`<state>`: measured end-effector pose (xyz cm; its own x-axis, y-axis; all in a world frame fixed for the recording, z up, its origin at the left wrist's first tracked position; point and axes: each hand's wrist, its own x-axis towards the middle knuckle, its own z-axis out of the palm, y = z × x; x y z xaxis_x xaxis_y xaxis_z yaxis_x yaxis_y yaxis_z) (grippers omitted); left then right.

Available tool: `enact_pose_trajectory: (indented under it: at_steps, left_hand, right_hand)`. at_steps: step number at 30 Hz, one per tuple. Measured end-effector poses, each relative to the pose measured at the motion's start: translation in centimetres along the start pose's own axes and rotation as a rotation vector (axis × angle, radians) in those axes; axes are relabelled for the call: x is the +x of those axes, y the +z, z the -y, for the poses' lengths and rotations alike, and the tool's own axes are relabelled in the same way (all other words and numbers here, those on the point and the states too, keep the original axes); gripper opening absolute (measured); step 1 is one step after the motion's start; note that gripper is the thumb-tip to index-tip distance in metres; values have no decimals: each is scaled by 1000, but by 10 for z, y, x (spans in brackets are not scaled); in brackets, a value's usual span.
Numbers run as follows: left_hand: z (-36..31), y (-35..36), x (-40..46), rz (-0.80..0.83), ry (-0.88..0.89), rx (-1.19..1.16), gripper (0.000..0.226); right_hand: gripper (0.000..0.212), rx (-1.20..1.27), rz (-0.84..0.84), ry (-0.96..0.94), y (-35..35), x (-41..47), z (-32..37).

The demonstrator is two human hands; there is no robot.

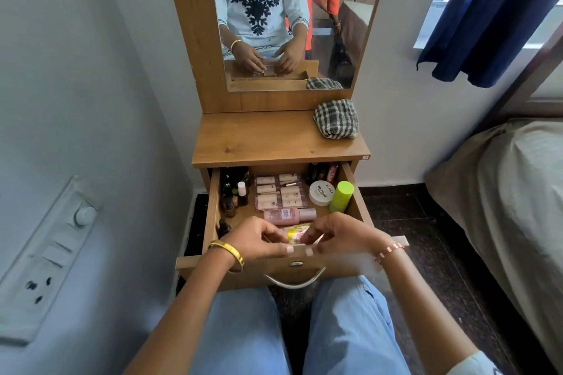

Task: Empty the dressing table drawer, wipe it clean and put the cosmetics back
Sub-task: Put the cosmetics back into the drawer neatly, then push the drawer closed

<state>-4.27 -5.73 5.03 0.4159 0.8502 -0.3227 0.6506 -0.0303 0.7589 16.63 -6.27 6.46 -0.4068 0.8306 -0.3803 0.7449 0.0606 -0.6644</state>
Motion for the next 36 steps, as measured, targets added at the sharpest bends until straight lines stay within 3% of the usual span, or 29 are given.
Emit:
enact_pose_trajectory:
  at_steps: [5,12,20,25,29,31,33,35,36]
  left_hand:
    - [5,3,-5,26,-19,15,43]
    - [4,4,-5,-4,0,-31,35]
    - [6,2,0,-164,45,36,26]
    - [10,7,13,-405,155,244,29]
    - [18,17,23,-619,351,450,28]
    - [27,25,22,-770,400,417,29]
    - [35,35,13,-906,423,342,26]
    - [39,44,2,-987,462,271,25]
    - [41,48,-2,-983,463,223,25]
  right_hand:
    - [32,-55,-14,17,10,-5,-5]
    - [37,-35,-44,-10,12,-4,-5]
    - [33,-223,-135,-83,11,6,-4]
    - [43,-378,-302,-91,11,20,-9]
    - [43,-458,-444,-104,15,30,-13]
    - [35,-449,-614,-147,23,27,-16]
    - [18,-467,-899,-228,36,20,-18]
    - [24,-426,-1064,-192,51,14,-18]
    - [29,-329,-1064,-121,57,11,-15]
